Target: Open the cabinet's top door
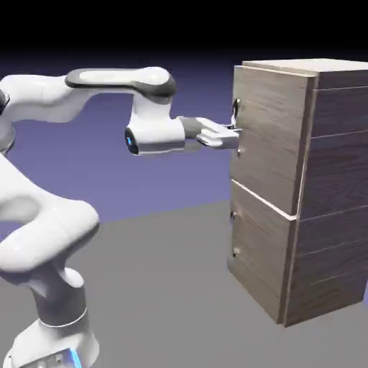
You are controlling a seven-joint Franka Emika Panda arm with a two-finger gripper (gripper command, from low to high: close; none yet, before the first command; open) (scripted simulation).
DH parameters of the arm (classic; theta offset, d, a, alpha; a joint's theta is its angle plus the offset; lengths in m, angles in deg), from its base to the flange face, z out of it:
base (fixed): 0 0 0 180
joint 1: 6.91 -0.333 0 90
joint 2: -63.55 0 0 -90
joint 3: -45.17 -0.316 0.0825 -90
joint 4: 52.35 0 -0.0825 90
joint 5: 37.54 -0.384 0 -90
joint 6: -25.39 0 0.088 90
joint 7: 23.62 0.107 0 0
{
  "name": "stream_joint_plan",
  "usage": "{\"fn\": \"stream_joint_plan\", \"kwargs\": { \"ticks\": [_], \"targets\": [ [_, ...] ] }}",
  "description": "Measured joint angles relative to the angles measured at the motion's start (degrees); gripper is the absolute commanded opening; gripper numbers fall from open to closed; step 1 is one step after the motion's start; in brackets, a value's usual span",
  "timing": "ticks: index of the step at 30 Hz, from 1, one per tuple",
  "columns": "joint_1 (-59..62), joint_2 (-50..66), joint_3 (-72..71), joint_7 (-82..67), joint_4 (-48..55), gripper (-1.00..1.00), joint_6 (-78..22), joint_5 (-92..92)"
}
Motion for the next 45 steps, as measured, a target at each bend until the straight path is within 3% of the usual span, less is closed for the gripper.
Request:
{"fn": "stream_joint_plan", "kwargs": {
  "ticks": [12,25,34,45],
  "targets": [
    [-20.0,-4.5,24.0,9.6,-16.4,-1.0,-16.1,28.4],
    [-22.7,-9.0,48.7,17.0,-23.7,-1.0,-37.9,60.5],
    [-21.2,-1.5,67.3,16.1,-19.0,-1.0,-58.1,82.4],
    [-28.5,19.4,87.4,9.8,-0.7,-1.0,-85.4,101.1]
  ]
}}
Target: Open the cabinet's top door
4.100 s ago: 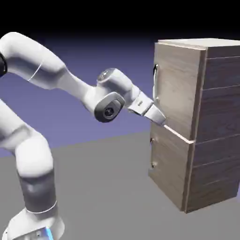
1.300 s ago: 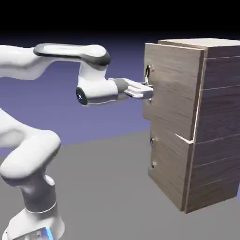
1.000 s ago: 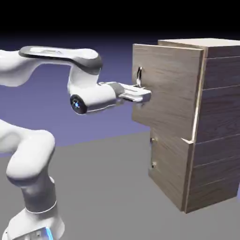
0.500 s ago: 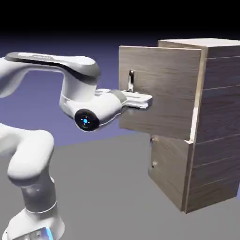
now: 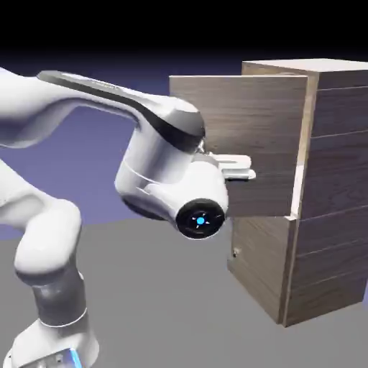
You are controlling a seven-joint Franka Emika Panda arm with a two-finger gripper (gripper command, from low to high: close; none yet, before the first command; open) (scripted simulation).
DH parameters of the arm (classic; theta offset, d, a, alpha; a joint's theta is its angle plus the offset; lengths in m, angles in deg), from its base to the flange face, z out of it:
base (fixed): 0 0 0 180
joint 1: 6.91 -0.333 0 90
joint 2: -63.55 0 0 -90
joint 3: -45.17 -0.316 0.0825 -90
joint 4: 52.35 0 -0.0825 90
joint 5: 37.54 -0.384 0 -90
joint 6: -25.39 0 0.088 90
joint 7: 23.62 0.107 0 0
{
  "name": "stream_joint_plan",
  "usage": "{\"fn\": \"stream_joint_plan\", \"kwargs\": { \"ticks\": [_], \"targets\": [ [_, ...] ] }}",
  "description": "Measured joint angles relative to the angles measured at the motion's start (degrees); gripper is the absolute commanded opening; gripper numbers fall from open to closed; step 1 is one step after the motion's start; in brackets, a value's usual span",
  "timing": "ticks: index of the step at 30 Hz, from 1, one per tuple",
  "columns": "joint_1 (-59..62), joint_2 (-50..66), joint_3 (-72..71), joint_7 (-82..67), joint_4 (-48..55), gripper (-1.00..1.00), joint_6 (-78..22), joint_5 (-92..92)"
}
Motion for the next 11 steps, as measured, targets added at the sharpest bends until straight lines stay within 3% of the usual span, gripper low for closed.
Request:
{"fn": "stream_joint_plan", "kwargs": {
  "ticks": [10,11],
  "targets": [
    [-8.0,20.7,12.3,-8.9,18.9,-1.0,-23.3,5.6],
    [-8.2,21.6,12.7,-9.3,19.7,1.0,-24.2,5.7]
  ]
}}
